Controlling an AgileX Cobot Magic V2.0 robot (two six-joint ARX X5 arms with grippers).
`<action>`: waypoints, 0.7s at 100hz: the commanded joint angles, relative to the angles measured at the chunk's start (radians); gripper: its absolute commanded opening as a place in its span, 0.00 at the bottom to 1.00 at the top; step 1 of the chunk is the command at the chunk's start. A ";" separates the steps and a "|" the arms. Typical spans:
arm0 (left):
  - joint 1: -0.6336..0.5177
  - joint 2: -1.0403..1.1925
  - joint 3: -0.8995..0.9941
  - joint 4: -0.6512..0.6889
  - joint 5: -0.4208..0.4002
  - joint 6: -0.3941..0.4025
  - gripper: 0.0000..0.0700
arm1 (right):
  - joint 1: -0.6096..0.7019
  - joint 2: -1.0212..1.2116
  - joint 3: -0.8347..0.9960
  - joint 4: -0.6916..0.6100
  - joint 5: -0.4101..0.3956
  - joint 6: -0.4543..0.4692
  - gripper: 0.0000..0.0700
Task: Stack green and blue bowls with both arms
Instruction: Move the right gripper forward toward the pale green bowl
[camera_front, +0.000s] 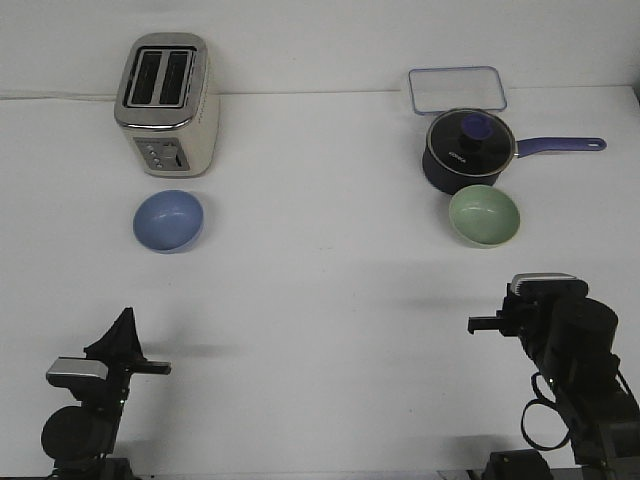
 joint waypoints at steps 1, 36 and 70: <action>0.001 -0.002 -0.019 0.010 -0.003 0.001 0.02 | 0.000 0.008 0.017 0.009 -0.003 0.006 0.00; 0.001 -0.002 -0.019 0.010 -0.003 0.001 0.02 | 0.000 0.003 0.017 -0.024 -0.002 0.010 0.79; 0.001 -0.002 -0.019 0.010 -0.003 0.001 0.02 | -0.024 0.106 0.074 0.051 0.011 0.032 0.78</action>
